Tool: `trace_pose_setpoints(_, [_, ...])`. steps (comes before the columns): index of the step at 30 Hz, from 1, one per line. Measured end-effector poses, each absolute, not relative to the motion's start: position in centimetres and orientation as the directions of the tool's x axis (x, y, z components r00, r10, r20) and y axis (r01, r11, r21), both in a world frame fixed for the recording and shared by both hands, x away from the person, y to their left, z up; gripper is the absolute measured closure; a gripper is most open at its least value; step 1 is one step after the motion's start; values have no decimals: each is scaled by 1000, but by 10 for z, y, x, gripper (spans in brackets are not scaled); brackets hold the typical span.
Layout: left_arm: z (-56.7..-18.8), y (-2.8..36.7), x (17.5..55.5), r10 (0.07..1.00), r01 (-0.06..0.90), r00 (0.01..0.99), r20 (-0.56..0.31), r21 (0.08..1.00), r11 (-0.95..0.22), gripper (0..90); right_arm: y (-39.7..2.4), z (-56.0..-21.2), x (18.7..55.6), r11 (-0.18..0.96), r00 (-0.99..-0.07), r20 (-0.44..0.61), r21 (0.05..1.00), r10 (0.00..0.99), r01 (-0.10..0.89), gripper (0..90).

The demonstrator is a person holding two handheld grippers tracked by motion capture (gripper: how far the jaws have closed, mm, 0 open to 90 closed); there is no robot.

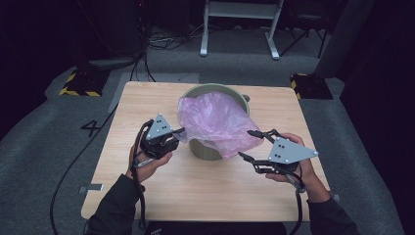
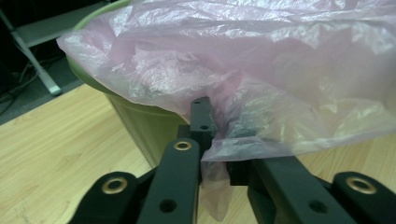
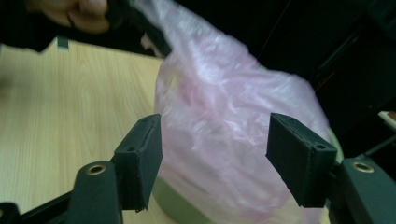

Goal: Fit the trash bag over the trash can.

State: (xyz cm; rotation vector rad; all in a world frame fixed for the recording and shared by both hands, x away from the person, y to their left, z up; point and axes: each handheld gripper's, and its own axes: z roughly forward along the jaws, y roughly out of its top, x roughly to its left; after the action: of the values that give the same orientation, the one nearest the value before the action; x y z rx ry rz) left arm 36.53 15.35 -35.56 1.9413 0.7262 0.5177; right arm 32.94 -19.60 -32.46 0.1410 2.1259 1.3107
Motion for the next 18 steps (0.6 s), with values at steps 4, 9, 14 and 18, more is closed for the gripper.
trace_pose_setpoints(4, [-356,152,366,678,258,730,88,883,-392,857,-195,-318,334,523,-753,-482,825,449,-216,335])
trace_pose_setpoints(9, [-357,155,371,678,263,729,95,876,-405,868,-198,-310,348,493,-727,-443,854,525,-165,349])
trace_pose_setpoints(14, [-358,159,375,684,271,724,92,874,-404,865,-202,-305,359,484,-703,-418,867,575,-119,384])
trace_pose_setpoints(18, [-358,162,375,697,282,715,54,890,-358,584,-200,-306,366,521,-732,-415,848,540,-97,615])
